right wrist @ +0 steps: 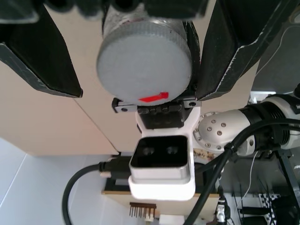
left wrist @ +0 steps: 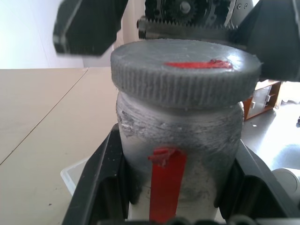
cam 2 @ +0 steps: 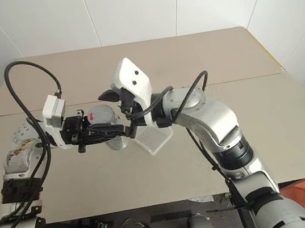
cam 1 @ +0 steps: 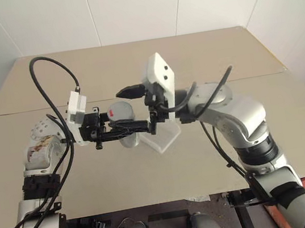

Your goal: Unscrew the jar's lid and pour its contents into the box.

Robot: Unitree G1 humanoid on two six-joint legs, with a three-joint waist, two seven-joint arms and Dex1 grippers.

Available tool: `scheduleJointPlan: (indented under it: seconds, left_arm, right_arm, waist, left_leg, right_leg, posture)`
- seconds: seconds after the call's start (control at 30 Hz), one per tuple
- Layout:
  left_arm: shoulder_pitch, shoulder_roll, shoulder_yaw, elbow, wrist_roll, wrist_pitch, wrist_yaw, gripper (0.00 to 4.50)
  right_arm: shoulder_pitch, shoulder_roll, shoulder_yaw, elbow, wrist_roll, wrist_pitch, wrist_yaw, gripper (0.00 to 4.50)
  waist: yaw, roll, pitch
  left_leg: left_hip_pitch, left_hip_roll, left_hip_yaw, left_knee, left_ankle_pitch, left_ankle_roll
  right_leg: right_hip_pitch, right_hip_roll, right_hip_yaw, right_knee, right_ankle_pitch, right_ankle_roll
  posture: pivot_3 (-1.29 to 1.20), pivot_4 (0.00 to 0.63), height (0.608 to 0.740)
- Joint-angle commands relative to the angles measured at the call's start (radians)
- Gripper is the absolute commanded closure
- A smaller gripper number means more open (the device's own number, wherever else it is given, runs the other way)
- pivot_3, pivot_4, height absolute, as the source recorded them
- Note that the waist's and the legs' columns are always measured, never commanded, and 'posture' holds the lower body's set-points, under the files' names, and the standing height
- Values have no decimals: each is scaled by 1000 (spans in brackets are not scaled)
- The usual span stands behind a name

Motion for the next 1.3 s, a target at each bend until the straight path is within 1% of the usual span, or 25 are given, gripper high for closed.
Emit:
scheduleJointPlan:
  seconds: [0.03, 0.23, 0.33, 0.43, 0.47, 0.63, 0.83, 0.93, 1.03, 1.1, 1.2, 1.3]
  left_arm:
    - [-15, 5, 9, -19, -3, -24, -6, 2568]
    - [-8, 7, 10, -23, -4, -26, -6, 2568]
    - [-4, 8, 9, -27, -3, -26, -5, 2568]
    - [0, 10, 9, -30, -3, -26, -5, 2568]
    - [0, 10, 8, -30, -4, -27, -5, 2568]
    - [4, 11, 5, -28, -2, -31, -8, 2568]
    - [18, 18, -4, -30, 5, -40, -19, 2568]
    - [15, 14, 10, -24, 3, -41, -4, 2568]
    - [15, 15, 22, -18, 5, -49, 14, 2568]
    - [16, 16, 27, -18, 4, -53, 23, 2568]
    - [18, 18, 47, -19, 4, -61, 53, 2568]
    - [20, 18, 55, -22, 5, -66, 73, 2568]
  right_arm:
    - [-28, 6, -11, -15, 0, -8, 6, 23]
    - [-31, 13, -14, -12, 3, -12, 13, 23]
    - [-32, 16, -21, -11, 4, -11, 13, 624]
    - [-36, 18, -28, -9, 7, -8, 13, 1619]
    - [-37, 18, -29, -9, 8, -7, 13, 1750]
    - [-47, 18, -50, 0, 21, 13, 7, 1751]
    - [-88, 11, -182, 29, 133, 90, -18, 1751]
    - [-59, -25, -238, 33, 120, 72, -48, 1751]
    - [44, -102, -246, 7, 29, -4, -78, 1751]
    - [96, -133, -241, -5, -13, -55, -86, 1751]
    - [266, -199, -264, -6, -111, -81, -161, 1751]
    - [380, -218, -277, 9, -161, -97, -211, 1751]
  waist:
    - [0, 0, 0]
    - [0, 0, 0]
    - [0, 0, 0]
    - [0, 0, 0]
    - [0, 0, 0]
    - [0, 0, 0]
    - [0, 0, 0]
    - [3, 0, 0]
    - [6, 0, 0]
    - [5, 0, 0]
    - [3, 0, 0]
    - [3, 0, 0]
  left_leg:
    - [0, 0, 0, 0, 0, 0]
    - [0, 0, 0, 0, 0, 0]
    - [0, 0, 0, 0, 0, 0]
    - [0, 0, 0, 0, 0, 0]
    - [0, 0, 0, 0, 0, 0]
    - [0, 0, 0, 0, 0, 0]
    - [0, 0, 0, 0, 0, 0]
    - [0, 0, 0, 0, 0, 0]
    - [0, 0, 0, 0, 0, 0]
    - [0, -1, 0, 0, 0, 0]
    - [-1, -1, 0, 0, 0, 0]
    - [-1, -1, -1, 0, 0, 0]
  right_leg:
    - [0, 0, 0, 0, 0, 0]
    - [0, 0, 0, 0, 0, 0]
    - [0, 0, 0, 0, 0, 0]
    - [0, 0, 0, 0, 0, 0]
    - [0, 0, 0, 0, 0, 0]
    - [0, 0, 0, 0, 0, 0]
    - [0, 0, 0, 0, 0, 0]
    - [0, 0, 0, 0, 0, 0]
    - [1, 0, -1, -1, 0, 0]
    - [1, -1, -1, -1, 0, 0]
    - [0, 0, 0, -1, 0, 0]
    - [0, -1, 0, -1, 0, 0]
  posture:
    - [0, 150, 740]
    - [0, 150, 740]
    - [0, 150, 740]
    - [0, 150, 740]
    - [0, 150, 740]
    - [0, 150, 740]
    - [0, 150, 740]
    - [0, 150, 740]
    - [0, 150, 740]
    - [0, 150, 740]
    - [0, 150, 740]
    - [0, 150, 740]
